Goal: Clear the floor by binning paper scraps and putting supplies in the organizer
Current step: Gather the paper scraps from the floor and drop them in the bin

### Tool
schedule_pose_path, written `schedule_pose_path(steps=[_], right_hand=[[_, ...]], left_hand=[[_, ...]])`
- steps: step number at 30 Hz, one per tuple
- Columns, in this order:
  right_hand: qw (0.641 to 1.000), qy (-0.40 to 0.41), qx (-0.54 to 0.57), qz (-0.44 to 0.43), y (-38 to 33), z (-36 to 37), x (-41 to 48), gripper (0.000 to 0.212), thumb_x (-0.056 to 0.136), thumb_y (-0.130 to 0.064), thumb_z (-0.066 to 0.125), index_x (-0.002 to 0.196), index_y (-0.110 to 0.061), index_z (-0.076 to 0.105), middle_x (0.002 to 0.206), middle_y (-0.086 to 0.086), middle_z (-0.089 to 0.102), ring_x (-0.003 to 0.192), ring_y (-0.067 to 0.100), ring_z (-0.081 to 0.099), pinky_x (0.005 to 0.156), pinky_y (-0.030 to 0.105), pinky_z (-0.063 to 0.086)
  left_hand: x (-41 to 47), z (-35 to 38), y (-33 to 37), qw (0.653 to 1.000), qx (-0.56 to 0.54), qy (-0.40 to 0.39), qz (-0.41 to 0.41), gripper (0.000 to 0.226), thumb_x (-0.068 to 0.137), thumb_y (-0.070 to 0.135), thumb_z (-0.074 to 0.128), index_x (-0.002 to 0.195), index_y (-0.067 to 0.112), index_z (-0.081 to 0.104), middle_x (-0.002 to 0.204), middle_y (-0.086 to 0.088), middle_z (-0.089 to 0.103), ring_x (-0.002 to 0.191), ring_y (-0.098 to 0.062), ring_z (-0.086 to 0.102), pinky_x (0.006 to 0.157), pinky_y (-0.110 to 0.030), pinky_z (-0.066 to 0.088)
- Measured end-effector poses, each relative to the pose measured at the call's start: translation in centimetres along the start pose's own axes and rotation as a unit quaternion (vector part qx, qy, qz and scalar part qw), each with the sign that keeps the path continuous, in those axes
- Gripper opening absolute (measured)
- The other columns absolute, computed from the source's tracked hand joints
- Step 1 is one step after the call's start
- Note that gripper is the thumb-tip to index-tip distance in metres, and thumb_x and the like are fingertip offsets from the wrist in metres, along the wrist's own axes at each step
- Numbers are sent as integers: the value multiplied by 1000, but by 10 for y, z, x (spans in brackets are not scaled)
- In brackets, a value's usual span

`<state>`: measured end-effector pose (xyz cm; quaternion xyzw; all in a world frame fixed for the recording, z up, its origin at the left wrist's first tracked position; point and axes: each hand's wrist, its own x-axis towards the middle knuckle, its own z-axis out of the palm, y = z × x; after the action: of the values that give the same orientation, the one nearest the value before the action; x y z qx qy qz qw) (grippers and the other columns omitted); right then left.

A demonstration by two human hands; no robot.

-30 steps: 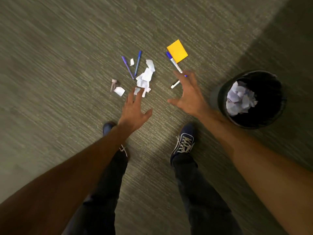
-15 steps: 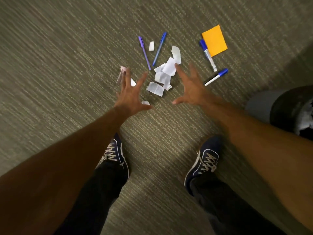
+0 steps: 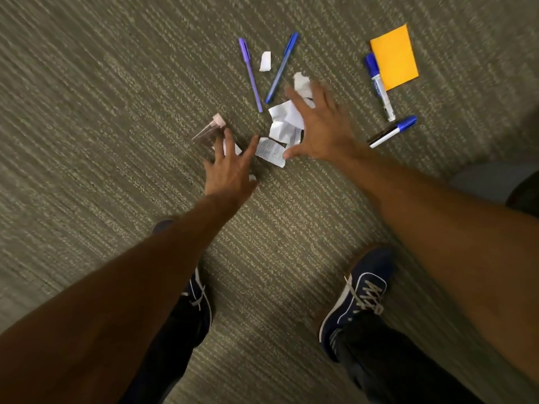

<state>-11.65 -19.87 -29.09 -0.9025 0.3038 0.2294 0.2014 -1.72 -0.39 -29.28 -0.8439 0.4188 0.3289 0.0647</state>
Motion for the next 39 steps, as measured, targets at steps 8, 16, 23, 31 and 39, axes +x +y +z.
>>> schedule_pose_path(steps=[8,16,23,31,39], right_hand=[[997,32,-48,-55,-23,23,-26,69,82,-32,74,143,-30,41,150,13,34,137,33,33,94,53,49],[996,52,-12,-77,-13,36,-29,33,88,-5,67,120,-8,64,124,17,55,113,34,53,81,46,56],[996,37,0,-86,-18,26,-35,32,88,-2,62,119,-4,66,119,19,63,109,38,58,83,46,52],[989,69,131,9,-13,-3,-66,17,88,-1,64,104,-3,71,106,15,69,90,31,66,66,29,43],[938,190,284,65,-7,-59,-132,13,79,-15,68,83,-3,70,76,9,68,66,17,55,59,36,50]], left_hand=[[-7,6,7,998,-22,43,32,65,90,4,67,147,20,40,146,-15,40,134,-35,38,97,-53,54],[-8,2,9,996,-69,45,46,29,93,3,63,121,7,65,124,-14,56,111,-29,57,92,-42,55],[-14,-10,11,992,-62,83,67,26,92,-7,60,113,4,70,115,-14,65,97,-22,64,80,-28,54],[-33,-51,31,987,-93,113,65,20,94,-7,57,109,-6,70,109,-20,69,87,-29,70,68,-24,50],[-78,-117,80,968,-140,191,86,9,83,-10,66,80,-5,73,84,-19,70,69,-30,67,59,-22,37]])
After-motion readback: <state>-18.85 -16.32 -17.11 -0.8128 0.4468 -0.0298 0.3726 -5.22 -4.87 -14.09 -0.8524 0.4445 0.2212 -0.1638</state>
